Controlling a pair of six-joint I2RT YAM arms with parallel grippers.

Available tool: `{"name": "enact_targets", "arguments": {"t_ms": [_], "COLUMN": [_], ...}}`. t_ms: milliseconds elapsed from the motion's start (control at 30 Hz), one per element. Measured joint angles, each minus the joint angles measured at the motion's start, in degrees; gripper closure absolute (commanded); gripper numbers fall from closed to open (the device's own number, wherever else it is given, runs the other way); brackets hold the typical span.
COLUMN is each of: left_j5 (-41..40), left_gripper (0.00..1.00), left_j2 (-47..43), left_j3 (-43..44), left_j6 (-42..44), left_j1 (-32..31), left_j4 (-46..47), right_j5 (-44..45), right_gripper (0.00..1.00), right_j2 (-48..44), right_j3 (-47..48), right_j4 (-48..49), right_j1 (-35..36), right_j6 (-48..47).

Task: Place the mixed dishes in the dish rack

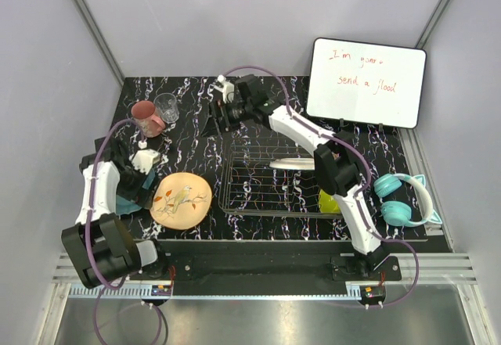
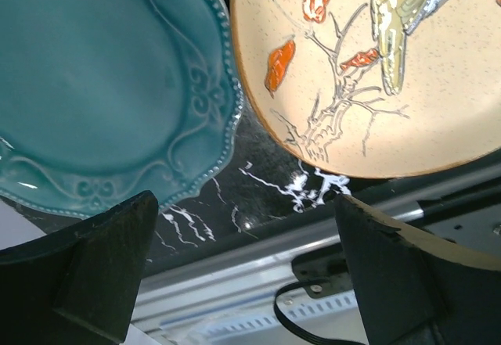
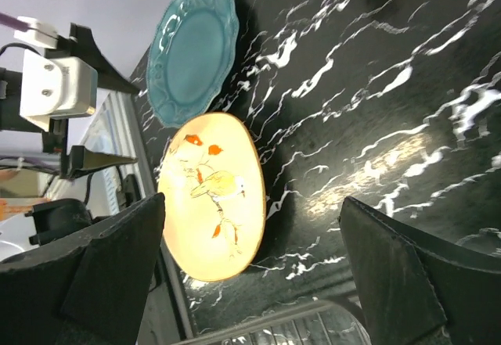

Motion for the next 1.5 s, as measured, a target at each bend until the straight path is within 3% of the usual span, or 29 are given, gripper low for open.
{"name": "enact_targets", "arguments": {"t_ms": [133,467,667,1000,1500], "left_j5": [-0.6,-4.5,-7.0,-7.9,-9.1], "left_gripper": [0.01,0.01,0.01,0.01,0.01], "left_j2": [-1.8,-7.8,-10.1,-16.4,-12.9], "left_j3": [-3.6,-11.8,-12.9,-14.5,-18.7], "left_j6": [2.2,1.5,1.4,5.5,13.1], "left_j1": [-2.7,-16.5,-17.1,-17.2,-25.0], "left_j4": [4.7,12.3,13.4,7.5,6.5], "right_j5": [-1.5,-3.9,-4.3,-4.2,-4.2], "right_gripper": [0.0,0.0,0.0,0.0,0.0], "right_j2": [2.0,5.3,8.9,10.5,13.3], "right_j3": [-0.5,-2.7,-2.6,-2.3,-2.2], "right_j4": [1.1,7.7,8.8,9.7,10.2], "right_j1": [1.1,5.0,6.9,6.5,1.6], "right_j6": [1.9,5.3,5.7,5.7,8.8]}}
